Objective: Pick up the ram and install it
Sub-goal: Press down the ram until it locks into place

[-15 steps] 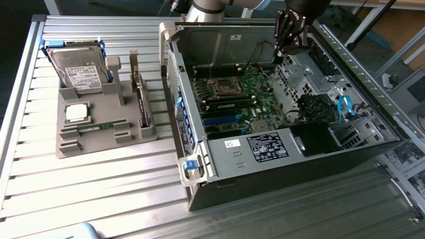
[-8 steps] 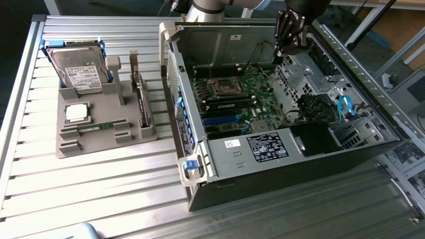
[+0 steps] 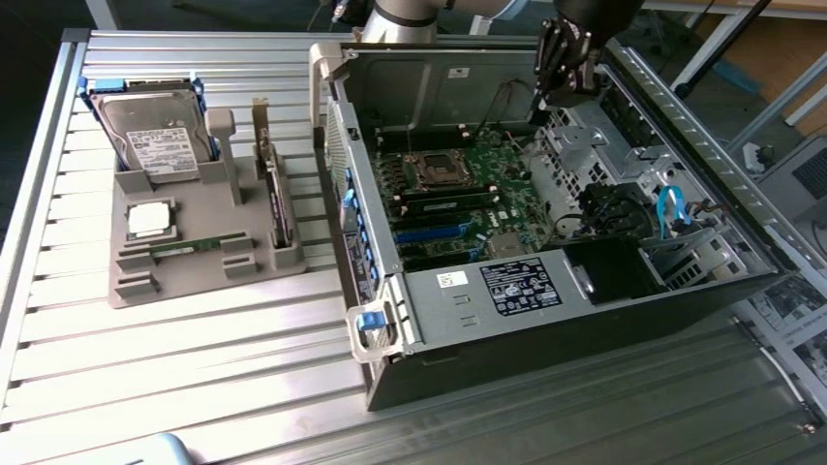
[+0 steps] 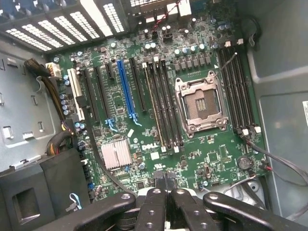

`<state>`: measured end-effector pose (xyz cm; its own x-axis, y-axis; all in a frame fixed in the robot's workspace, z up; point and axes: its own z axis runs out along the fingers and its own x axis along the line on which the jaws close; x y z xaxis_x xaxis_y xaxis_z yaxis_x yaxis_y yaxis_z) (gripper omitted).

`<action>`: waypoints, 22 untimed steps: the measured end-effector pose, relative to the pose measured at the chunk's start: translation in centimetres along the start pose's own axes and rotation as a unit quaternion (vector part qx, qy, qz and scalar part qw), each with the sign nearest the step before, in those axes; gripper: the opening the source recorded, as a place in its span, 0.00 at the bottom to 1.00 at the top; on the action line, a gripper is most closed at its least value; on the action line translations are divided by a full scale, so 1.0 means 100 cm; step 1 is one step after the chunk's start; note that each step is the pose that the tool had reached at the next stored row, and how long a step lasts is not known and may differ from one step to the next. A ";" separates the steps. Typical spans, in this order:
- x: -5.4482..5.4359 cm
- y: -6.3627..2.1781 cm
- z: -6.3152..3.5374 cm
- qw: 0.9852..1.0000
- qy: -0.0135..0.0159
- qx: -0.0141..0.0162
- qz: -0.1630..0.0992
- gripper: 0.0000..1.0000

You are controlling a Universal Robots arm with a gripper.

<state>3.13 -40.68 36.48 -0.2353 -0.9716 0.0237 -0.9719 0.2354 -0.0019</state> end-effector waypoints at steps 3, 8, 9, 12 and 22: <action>0.000 0.0001 0.0001 1.000 0.000 0.000 0.006 0.11; 0.000 0.0007 0.0005 1.000 0.000 0.000 0.017 0.11; 0.000 0.0009 0.0007 1.000 0.000 -0.001 0.021 0.11; 0.000 0.0012 0.0011 1.000 0.000 -0.001 0.029 0.11; 0.000 0.0024 0.0019 0.998 0.000 -0.001 0.056 0.11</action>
<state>2.90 -40.66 36.29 -0.3423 -0.9393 0.0236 -0.9396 0.3423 -0.0019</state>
